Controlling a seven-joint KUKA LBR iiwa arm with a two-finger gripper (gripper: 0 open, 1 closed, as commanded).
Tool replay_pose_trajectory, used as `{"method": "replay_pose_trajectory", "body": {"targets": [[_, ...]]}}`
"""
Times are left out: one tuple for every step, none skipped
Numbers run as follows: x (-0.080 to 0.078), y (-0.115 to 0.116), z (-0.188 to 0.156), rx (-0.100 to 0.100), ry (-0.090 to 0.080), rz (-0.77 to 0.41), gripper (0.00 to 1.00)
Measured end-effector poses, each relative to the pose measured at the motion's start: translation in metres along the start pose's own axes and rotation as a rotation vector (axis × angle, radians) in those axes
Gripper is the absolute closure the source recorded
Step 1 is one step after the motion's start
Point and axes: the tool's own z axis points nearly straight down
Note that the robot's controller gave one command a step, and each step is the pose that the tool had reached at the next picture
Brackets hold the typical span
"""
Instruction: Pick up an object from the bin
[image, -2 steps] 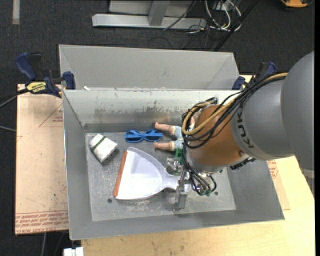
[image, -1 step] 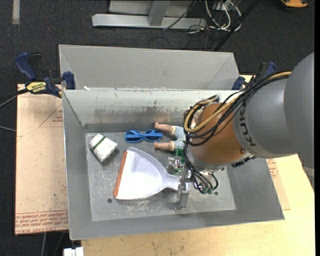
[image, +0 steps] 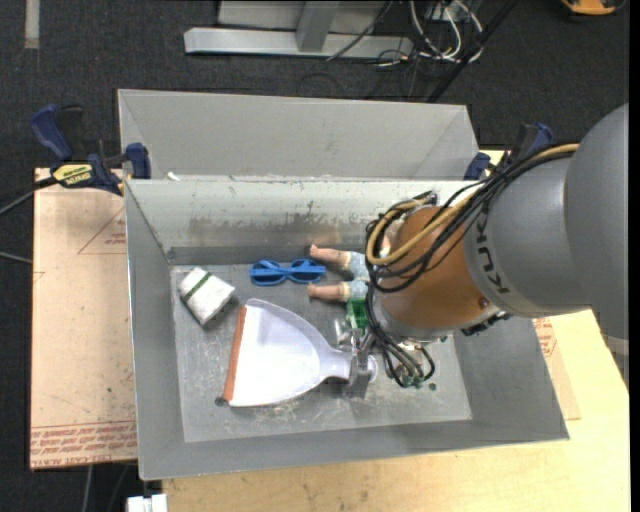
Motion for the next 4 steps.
{"method": "replay_pose_trajectory", "body": {"targets": [[0.002, 0.002, 0.0, 0.0, 0.0, 0.001, 1.0], [0.003, 0.002, -0.003, 0.0, 0.004, 0.001, 1.0], [0.003, 0.002, -0.017, 0.0, 0.002, 0.002, 1.0], [0.002, 0.002, -0.027, -0.001, 0.001, 0.001, 1.0]]}}
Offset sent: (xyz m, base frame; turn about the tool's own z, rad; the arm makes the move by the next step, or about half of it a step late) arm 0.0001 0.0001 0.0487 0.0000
